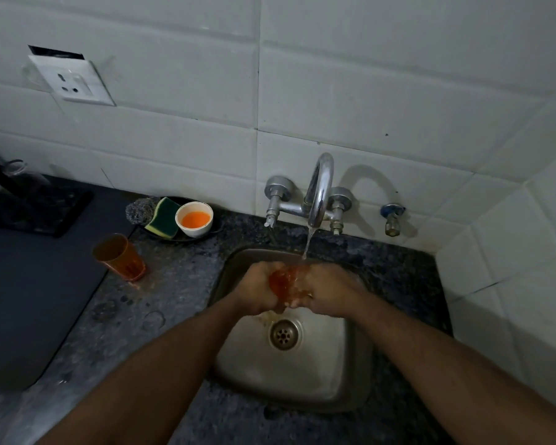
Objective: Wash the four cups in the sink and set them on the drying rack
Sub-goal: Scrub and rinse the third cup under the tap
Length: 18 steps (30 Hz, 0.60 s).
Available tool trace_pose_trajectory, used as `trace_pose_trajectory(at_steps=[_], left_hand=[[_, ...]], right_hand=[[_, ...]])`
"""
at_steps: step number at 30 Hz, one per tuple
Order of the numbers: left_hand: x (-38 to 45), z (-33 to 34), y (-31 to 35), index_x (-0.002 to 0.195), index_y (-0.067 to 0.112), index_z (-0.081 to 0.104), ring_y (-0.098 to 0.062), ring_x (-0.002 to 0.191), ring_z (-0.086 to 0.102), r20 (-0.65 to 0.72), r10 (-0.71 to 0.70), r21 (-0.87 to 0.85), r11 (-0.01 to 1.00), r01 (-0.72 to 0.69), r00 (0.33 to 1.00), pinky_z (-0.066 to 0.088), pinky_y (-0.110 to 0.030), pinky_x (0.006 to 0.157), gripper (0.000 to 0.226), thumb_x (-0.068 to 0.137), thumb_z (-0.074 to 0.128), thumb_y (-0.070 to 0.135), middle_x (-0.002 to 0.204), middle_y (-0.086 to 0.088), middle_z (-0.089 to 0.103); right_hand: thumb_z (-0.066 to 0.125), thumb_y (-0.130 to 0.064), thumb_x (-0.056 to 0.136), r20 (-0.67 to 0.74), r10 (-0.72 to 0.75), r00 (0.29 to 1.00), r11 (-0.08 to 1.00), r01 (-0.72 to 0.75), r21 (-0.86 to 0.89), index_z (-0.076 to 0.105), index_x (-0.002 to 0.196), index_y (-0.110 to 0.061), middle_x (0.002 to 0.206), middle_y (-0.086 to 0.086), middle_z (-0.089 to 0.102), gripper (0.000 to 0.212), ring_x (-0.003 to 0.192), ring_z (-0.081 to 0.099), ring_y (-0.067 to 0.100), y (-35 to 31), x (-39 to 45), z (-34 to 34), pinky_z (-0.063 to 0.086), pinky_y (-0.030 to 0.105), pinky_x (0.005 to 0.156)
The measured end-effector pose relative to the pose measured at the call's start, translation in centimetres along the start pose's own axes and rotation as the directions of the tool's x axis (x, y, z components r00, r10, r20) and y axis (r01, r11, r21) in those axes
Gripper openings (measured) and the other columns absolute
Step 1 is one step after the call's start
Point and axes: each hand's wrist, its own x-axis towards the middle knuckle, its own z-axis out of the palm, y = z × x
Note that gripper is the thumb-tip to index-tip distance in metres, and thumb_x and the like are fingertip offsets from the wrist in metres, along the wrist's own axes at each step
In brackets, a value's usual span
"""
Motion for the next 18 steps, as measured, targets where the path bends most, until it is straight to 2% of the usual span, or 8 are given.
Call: trace_pose_trajectory(at_steps=[1, 3, 5, 7, 9, 12, 15, 18], left_hand=[[0.0, -0.2, -0.1, 0.101, 0.032, 0.068, -0.009, 0.09, 0.073, 0.093, -0.025, 0.025, 0.999, 0.023, 0.995, 0.058, -0.024, 0.075, 0.058, 0.06, 0.091, -0.002, 0.096, 0.006, 0.074], [0.0, -0.6, 0.1, 0.102, 0.034, 0.066, -0.01, 0.09, 0.071, 0.133, -0.052, 0.017, 0.999, 0.05, 0.99, 0.055, -0.025, 0.073, 0.062, 0.06, 0.088, -0.005, 0.098, 0.005, 0.072], [0.0, -0.6, 0.4, 0.109, 0.034, 0.065, -0.011, 0.097, 0.069, 0.048, -0.065, -0.057, 0.996, 0.068, 0.997, 0.055, -0.027, 0.077, 0.068, 0.059, 0.086, -0.006, 0.103, 0.006, 0.071], [-0.3, -0.3, 0.6, 0.118, 0.033, 0.063, -0.014, 0.101, 0.07, -0.002, -0.115, -0.126, 0.986, 0.114, 0.993, 0.059, -0.031, 0.078, 0.072, 0.061, 0.087, -0.003, 0.107, 0.006, 0.071], [-0.7, 0.4, 0.1, 0.114, 0.033, 0.065, -0.02, 0.091, 0.075, 0.023, -0.181, -0.173, 0.968, 0.182, 0.983, 0.065, -0.04, 0.072, 0.062, 0.063, 0.086, 0.004, 0.1, 0.0, 0.075], [-1.0, 0.6, -1.4, 0.099, 0.031, 0.072, -0.025, 0.088, 0.075, 0.105, -0.274, -0.193, 0.937, 0.29, 0.956, 0.062, -0.057, 0.085, 0.054, 0.049, 0.078, 0.011, 0.091, -0.004, 0.078], [-1.5, 0.5, -1.5, 0.108, 0.031, 0.071, -0.026, 0.101, 0.07, 0.25, -0.319, -0.132, 0.924, 0.359, 0.914, 0.06, -0.049, 0.09, 0.051, 0.06, 0.079, 0.016, 0.106, -0.004, 0.074], [-1.7, 0.0, -0.5, 0.122, 0.018, 0.07, -0.023, 0.08, 0.07, 0.325, -0.395, -0.112, 0.886, 0.45, 0.859, 0.055, -0.029, 0.061, 0.034, 0.089, 0.073, 0.018, 0.101, -0.011, 0.073]], right_hand=[[0.068, -0.059, 0.092, 0.024, -0.011, 1.0, 0.991, 0.014, -0.134, 0.075, 0.111, -0.039, 0.113, -0.014, 0.073, 0.029, 0.102, 0.063, 0.008, 0.3, 0.0, 0.1, 0.054, 0.035, 0.089], [0.07, -0.061, 0.09, 0.021, 0.053, 0.998, 0.992, -0.05, -0.116, 0.073, 0.117, -0.035, 0.12, -0.008, 0.069, 0.038, 0.106, 0.063, 0.014, 0.2, 0.1, 0.3, 0.054, 0.038, 0.091], [0.081, -0.044, 0.087, -0.029, 0.152, 0.988, 0.972, -0.144, 0.184, 0.076, 0.109, -0.025, 0.11, -0.005, 0.073, 0.03, 0.096, 0.065, 0.011, -0.4, 0.0, 0.4, 0.054, 0.034, 0.089], [0.089, -0.024, 0.081, -0.08, 0.255, 0.964, 0.858, -0.187, 0.478, 0.081, 0.096, -0.019, 0.097, -0.007, 0.078, 0.018, 0.087, 0.069, 0.006, -0.9, -0.3, 1.2, 0.056, 0.031, 0.086], [0.092, -0.013, 0.076, -0.091, 0.403, 0.911, 0.653, -0.217, 0.725, 0.082, 0.088, -0.015, 0.089, -0.004, 0.079, 0.016, 0.084, 0.073, 0.006, -1.2, -0.7, 2.8, 0.06, 0.032, 0.084], [0.085, -0.008, 0.083, 0.076, 0.609, 0.79, 0.173, -0.226, 0.959, 0.079, 0.097, -0.011, 0.097, 0.003, 0.08, 0.016, 0.097, 0.076, 0.021, -2.5, -1.0, 5.1, 0.063, 0.04, 0.088], [0.068, -0.013, 0.098, 0.295, 0.625, 0.723, -0.19, -0.225, 0.956, 0.074, 0.112, -0.017, 0.115, 0.01, 0.075, 0.016, 0.109, 0.071, 0.03, -4.0, -0.6, 7.2, 0.063, 0.046, 0.091], [0.054, -0.023, 0.107, 0.461, 0.602, 0.651, -0.359, -0.295, 0.886, 0.069, 0.118, -0.024, 0.123, 0.012, 0.069, 0.019, 0.111, 0.067, 0.031, -5.2, 0.1, 8.9, 0.063, 0.046, 0.089]])
